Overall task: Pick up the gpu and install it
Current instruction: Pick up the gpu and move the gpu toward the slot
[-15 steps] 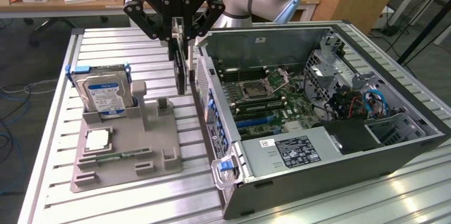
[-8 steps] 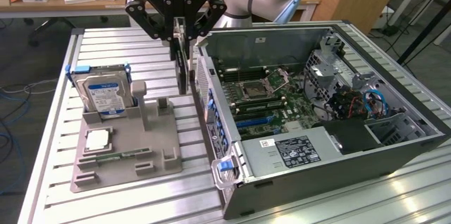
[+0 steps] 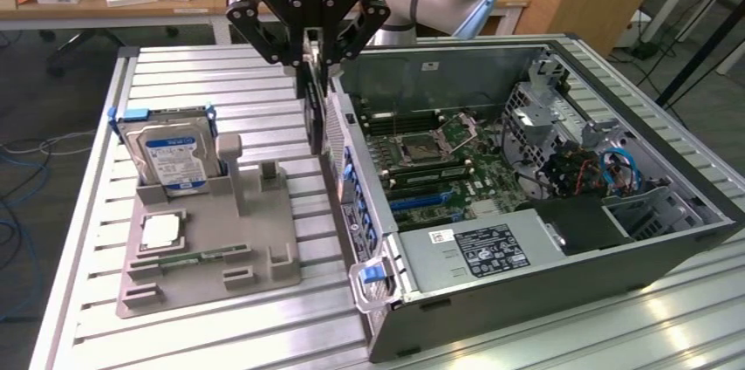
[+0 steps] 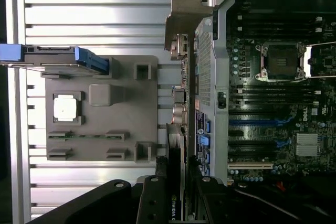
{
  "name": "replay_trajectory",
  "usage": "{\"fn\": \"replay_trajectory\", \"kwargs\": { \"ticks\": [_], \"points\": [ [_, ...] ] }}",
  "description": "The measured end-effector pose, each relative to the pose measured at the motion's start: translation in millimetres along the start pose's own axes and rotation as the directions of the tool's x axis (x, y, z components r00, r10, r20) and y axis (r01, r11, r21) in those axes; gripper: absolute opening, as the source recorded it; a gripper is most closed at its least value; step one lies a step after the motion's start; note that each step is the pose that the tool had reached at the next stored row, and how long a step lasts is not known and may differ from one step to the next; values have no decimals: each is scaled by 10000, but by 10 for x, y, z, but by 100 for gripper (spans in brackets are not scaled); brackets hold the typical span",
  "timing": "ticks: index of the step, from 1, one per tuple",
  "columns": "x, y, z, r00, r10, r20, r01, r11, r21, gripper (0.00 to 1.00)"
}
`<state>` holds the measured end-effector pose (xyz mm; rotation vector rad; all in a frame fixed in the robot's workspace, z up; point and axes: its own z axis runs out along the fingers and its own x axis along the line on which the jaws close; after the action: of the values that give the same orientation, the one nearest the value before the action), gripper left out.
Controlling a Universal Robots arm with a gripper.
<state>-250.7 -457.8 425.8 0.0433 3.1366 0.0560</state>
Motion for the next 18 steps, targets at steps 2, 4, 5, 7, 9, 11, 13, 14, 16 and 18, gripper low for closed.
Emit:
{"fn": "replay_trajectory", "kwargs": {
  "ticks": [2,4,5,7,9,11,13,14,16,18],
  "points": [
    [-35,1,0,10000,0,0,0,10000,0,26],
    [-61,2,1,10000,-2,1,2,10000,-1,26],
    [-70,2,1,10000,-2,1,2,10000,0,26],
    [-90,2,1,10000,-2,1,2,10000,-1,26],
    [-107,3,1,10000,-1,0,1,10000,-1,26],
    [-132,4,2,10000,-2,1,2,10000,-1,26],
    [-150,4,2,10000,-1,0,1,10000,0,26],
    [-158,4,2,10000,-1,0,1,10000,-1,26],
    [-174,5,2,10000,-1,1,1,10000,-1,26],
    [-196,5,2,10000,-2,1,2,10000,-1,26]
  ]
}}
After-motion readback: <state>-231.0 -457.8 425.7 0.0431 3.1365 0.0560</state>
